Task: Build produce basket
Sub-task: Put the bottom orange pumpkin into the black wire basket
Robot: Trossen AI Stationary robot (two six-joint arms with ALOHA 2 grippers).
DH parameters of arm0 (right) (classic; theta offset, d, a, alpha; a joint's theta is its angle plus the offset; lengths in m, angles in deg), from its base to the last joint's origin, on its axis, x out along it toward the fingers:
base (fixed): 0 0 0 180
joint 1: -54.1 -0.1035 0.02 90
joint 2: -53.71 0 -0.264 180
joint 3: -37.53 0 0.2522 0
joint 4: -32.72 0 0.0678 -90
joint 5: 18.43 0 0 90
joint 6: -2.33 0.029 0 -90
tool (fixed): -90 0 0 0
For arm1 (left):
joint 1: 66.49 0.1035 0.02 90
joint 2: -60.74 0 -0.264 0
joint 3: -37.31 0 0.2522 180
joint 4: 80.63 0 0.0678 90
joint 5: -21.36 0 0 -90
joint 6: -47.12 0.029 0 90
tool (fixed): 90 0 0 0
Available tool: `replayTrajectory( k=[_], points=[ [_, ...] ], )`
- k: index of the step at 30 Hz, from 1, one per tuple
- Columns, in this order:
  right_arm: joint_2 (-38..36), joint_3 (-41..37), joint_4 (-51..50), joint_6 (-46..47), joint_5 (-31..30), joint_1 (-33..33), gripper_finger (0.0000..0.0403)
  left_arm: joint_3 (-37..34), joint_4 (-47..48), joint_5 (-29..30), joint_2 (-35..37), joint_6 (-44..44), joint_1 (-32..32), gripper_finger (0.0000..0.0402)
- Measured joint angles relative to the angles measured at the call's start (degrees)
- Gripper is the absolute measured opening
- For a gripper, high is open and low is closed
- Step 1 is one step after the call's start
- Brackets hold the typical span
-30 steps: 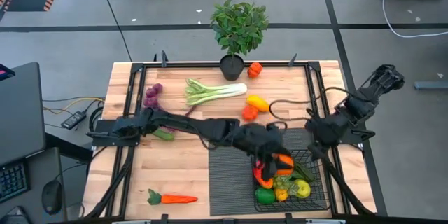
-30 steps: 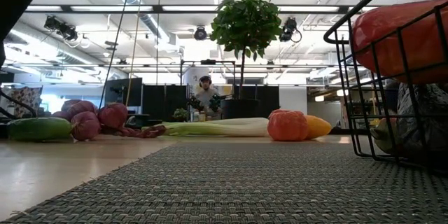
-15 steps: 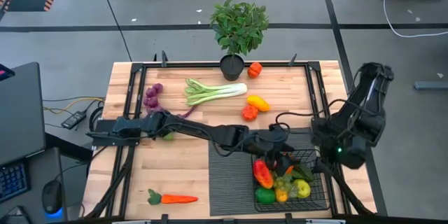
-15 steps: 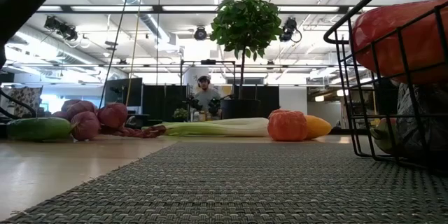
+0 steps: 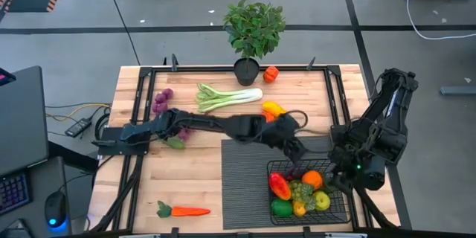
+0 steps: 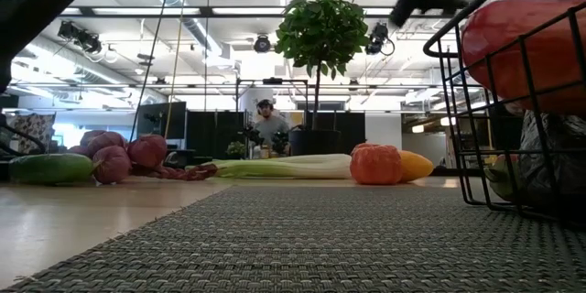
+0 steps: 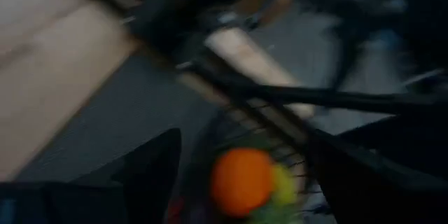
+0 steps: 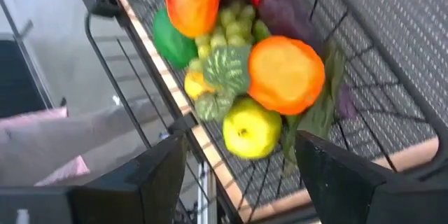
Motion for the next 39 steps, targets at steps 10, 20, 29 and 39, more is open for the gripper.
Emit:
replayTrajectory(
  k=[10,20,29,39],
  points=[
    [-0.14,0.00,0.31,0.41,-10.41,2.24,0.0268,0.32,22.03,-2.94,0.30,2.47,7.00,0.0303],
    [-0.23,0.00,-3.58,-0.60,-16.34,11.00,0.0268,-0.14,33.53,-1.22,0.11,10.22,13.95,0.0302],
    [-0.23,0.00,-3.43,-6.81,-12.47,19.03,0.0268,-6.97,28.54,-4.94,-0.60,12.43,16.17,0.0302],
    [-0.25,0.00,-3.26,-10.54,-8.32,22.89,0.0268,-11.88,23.40,-6.74,-0.75,11.89,16.67,0.0312]
  ],
)
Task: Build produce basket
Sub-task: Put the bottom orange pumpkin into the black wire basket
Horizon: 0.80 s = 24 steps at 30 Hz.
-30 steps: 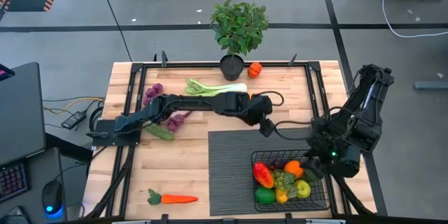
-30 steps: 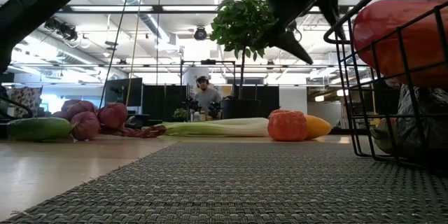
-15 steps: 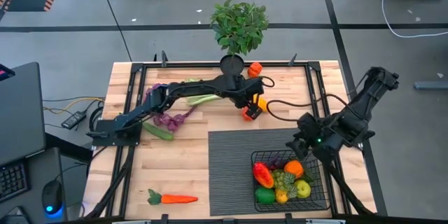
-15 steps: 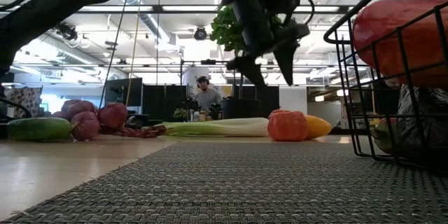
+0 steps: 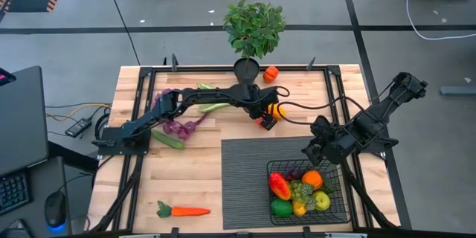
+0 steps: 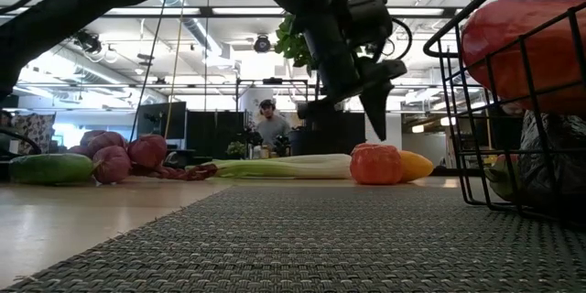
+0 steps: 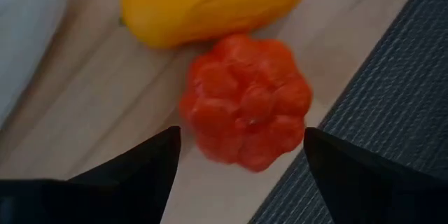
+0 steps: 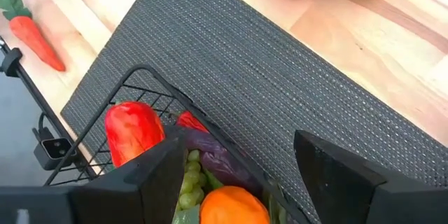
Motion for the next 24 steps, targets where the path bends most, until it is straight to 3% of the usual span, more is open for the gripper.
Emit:
replayTrajectory(
  k=[6,24],
  points=[
    [0.00,0.00,0.01,-0.18,0.25,0.45,0.0268,-0.34,-3.33,-3.06,0.02,-0.12,-0.03,0.0313],
    [0.00,0.00,0.25,0.01,1.90,0.45,0.0268,-3.19,-9.54,-4.57,-1.09,-0.04,-0.07,0.0314]
  ],
)
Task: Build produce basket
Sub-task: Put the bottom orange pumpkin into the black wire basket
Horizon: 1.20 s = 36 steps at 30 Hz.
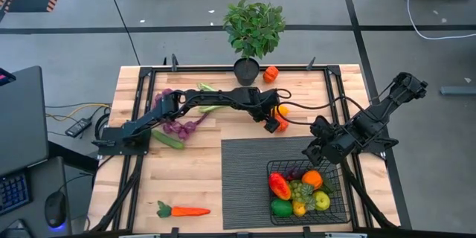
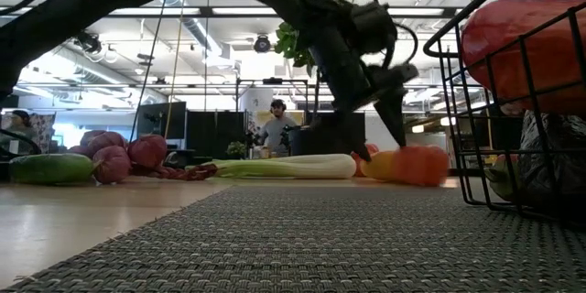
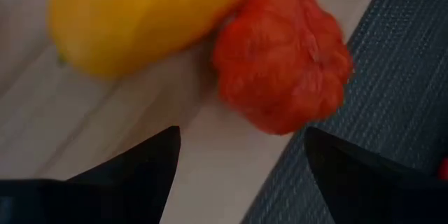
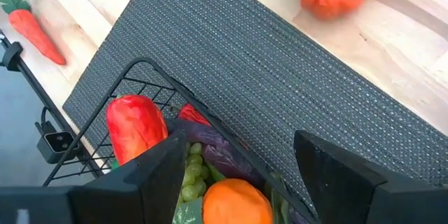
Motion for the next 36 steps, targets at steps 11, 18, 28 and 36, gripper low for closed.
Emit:
replayTrajectory(
  k=[11,18,28,36],
  points=[
    [0.02,0.02,-6.48,1.49,-5.28,4.60,0.0268,0.11,2.12,-5.15,2.41,0.04,0.46,0.0314],
    [0.00,-5.04,-4.45,-9.01,-0.71,16.41,0.0288,0.16,9.07,-5.26,9.17,7.19,2.16,0.0314],
    [0.15,-14.58,14.28,-14.04,4.16,29.48,0.0336,0.19,11.86,-4.43,19.54,13.75,1.08,0.0294],
    [0.17,-21.31,23.58,-15.16,5.23,36.31,0.0397,0.19,16.23,-4.20,26.27,16.08,3.62,0.0291]
  ],
)
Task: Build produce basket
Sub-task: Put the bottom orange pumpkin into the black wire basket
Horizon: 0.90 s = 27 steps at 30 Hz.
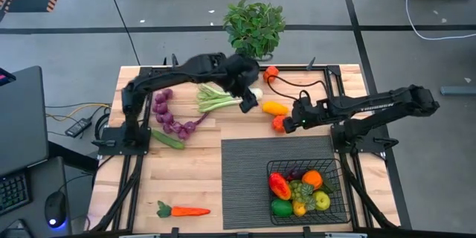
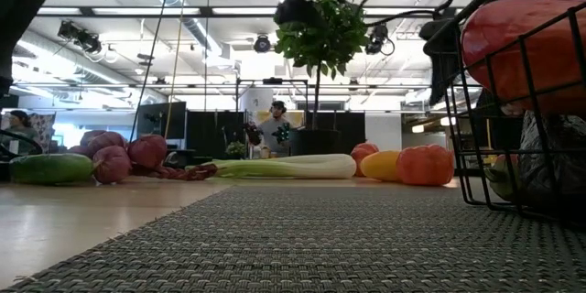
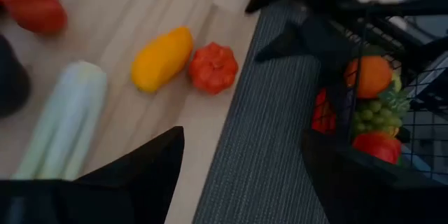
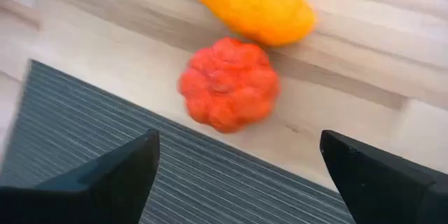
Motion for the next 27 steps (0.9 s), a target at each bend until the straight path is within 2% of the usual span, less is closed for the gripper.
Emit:
replayTrajectory(
  k=[5,18,27],
  points=[
    [2.99,-2.60,8.09,0.12,0.42,2.32,0.0397,0.00,2.21,-0.05,3.21,0.66,2.68,0.0291],
    [20.06,-2.65,21.46,-2.22,0.75,6.48,0.0399,0.00,10.67,-0.14,7.98,5.29,6.90,0.0291],
    [22.96,-2.59,25.32,-2.62,-0.22,7.12,0.0388,0.00,13.08,-0.22,11.11,5.59,7.31,0.0291]
  ],
)
